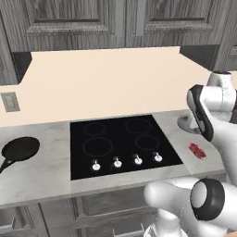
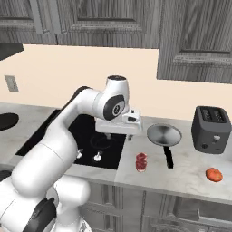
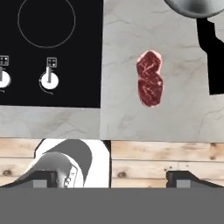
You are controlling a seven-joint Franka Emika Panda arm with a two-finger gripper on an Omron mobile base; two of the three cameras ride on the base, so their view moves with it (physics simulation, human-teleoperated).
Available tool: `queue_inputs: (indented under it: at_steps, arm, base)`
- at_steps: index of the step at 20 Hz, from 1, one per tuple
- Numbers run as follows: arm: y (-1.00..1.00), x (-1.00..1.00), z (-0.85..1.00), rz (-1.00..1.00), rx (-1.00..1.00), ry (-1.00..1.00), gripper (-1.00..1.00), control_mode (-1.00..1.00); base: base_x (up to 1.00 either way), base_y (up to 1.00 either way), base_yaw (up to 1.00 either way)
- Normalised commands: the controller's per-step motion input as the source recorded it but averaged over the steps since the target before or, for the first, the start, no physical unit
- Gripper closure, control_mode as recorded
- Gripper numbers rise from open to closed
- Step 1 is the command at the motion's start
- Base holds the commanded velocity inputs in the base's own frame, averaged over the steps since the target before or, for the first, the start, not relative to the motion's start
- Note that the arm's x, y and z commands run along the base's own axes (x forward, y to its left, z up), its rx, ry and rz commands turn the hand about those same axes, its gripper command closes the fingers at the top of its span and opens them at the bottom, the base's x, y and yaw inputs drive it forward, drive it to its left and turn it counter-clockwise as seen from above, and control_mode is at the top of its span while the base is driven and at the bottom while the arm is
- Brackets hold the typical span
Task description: Place both pans onto different burners. Then place the squash and the steak on different pans.
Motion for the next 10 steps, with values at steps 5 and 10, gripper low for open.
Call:
queue_inputs:
  at_steps: [5,10]
  arm:
    - [-0.82,0.00,-0.36,0.00,0.00,0.00,-1.00,-1.00]
    - [-0.78,0.00,-0.27,0.00,0.00,0.00,-1.00,-1.00]
  base:
    - [0.00,0.00,0.00]
    - [0.00,0.00,0.00]
